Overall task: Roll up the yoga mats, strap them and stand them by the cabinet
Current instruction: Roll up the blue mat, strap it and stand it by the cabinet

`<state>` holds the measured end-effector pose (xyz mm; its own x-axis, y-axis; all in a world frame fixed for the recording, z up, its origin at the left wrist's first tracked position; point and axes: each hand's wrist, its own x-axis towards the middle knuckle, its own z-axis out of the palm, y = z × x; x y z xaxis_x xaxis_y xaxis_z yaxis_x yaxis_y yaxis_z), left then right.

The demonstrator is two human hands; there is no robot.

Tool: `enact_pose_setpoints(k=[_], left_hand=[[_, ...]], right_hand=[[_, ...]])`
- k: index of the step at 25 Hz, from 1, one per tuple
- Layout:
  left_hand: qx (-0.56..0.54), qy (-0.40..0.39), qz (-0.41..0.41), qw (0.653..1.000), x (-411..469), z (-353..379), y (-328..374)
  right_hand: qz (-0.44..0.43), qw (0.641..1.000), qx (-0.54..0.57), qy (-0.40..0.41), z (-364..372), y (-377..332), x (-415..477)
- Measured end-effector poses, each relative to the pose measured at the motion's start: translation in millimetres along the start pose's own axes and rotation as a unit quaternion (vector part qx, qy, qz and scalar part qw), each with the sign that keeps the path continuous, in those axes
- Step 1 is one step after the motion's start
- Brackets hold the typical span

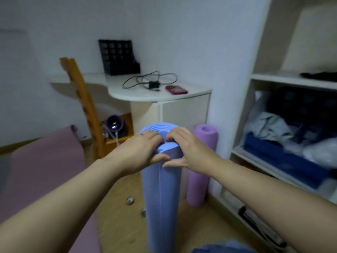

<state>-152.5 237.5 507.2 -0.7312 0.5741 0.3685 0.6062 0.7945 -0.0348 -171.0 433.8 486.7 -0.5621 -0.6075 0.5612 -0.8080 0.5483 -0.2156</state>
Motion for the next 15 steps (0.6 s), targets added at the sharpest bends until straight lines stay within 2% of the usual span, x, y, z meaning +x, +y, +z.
enact_pose_setpoints(k=[3,7,11,15], left_hand=[[-0.021,0.018,0.003,1.0,62.1,-34.2,26.2],[-0.017,0.05,0.03,0.998,127.8,-69.4,62.9],[0.017,0.091,0.031,0.995,182.4,-90.1,85.2],[0.004,0.105,0.017,0.994,236.8,-97.7,94.8]], right_hand=[[0.057,0.996,-0.034,0.06,-64.5,11.6,-5.3],[0.144,0.982,-0.072,0.099,-131.5,27.8,-11.5],[0.186,0.968,-0.143,0.087,-192.5,50.6,-17.2],[0.299,0.927,-0.22,0.045,-252.4,100.7,-24.0]])
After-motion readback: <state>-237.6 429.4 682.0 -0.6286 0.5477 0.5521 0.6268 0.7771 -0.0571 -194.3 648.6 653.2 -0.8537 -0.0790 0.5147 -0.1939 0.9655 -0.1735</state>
